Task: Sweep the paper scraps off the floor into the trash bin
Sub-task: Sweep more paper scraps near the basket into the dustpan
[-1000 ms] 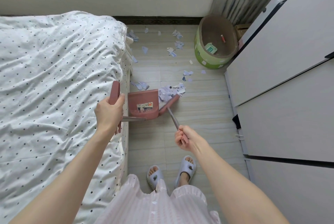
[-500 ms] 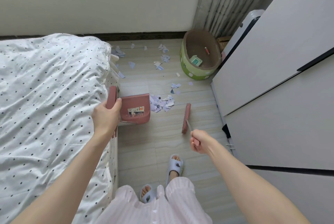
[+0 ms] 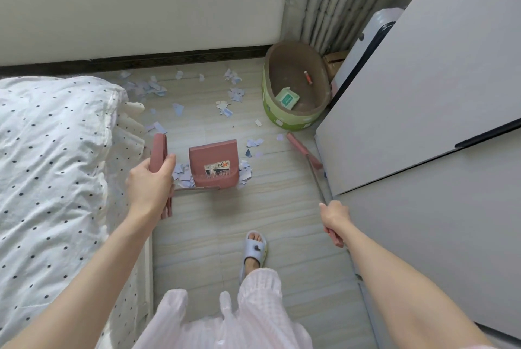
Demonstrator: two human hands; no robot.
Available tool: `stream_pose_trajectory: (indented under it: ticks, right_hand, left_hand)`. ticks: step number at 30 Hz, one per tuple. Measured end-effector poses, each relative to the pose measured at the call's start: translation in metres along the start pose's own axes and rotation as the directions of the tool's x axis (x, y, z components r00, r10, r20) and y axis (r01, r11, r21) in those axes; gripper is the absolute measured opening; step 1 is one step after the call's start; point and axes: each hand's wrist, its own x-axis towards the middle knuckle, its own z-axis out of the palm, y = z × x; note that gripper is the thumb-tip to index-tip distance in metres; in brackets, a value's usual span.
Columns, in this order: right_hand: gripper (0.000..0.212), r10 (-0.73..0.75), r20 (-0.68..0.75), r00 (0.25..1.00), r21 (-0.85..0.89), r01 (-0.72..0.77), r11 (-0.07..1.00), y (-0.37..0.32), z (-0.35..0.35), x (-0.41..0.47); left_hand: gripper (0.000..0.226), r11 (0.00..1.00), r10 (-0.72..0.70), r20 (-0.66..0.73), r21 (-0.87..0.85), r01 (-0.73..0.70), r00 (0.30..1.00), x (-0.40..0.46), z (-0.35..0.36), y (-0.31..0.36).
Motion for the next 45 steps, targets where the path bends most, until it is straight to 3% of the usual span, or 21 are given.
stream_pose_trajectory:
  ticks: [5,11,18,24,30,39,45]
  right_hand:
    - [0.030,0.004,-0.068,0.998,-0.092,-0.010,0.996,0.009,-0.013,0.049]
    - [0.039,0.105,-0.050,0.993,-0.184,-0.112,0.976,0.032,0.005,0.066]
    - [0.042,0.240,0.083,0.967,0.102,-0.248,0.963,0.047,0.020,0.053]
    - [0.046,0.239,0.227,0.944,0.320,-0.304,0.897,0.020,0.009,0.019]
    - [0.031,0.230,0.310,0.923,0.482,-0.360,0.798,-0.010,-0.023,0.001]
    - [0.058,0.240,0.094,0.966,0.139,-0.252,0.958,-0.004,-0.023,-0.004]
    - [0.068,0.285,0.209,0.936,0.060,-0.303,0.951,0.007,0.007,-0.009]
  left_hand:
    - [0.039,1.000,-0.017,0.018,-0.009,0.017,1.000,0.017,0.038,0.007]
    - [0.038,0.999,-0.041,0.069,0.030,0.039,0.997,0.032,0.059,0.012]
    - [0.036,0.995,-0.033,0.106,0.101,0.023,0.994,0.039,0.062,0.016]
    - [0.036,0.982,0.007,0.101,0.186,-0.026,0.995,0.041,0.058,0.025]
    - [0.034,0.976,0.032,0.121,0.210,-0.057,0.992,0.040,0.059,0.043]
    - [0.032,0.987,0.059,0.151,0.142,-0.081,0.987,0.051,0.050,0.050]
    - [0.035,0.996,0.035,0.121,0.079,-0.045,0.992,0.057,0.039,0.039]
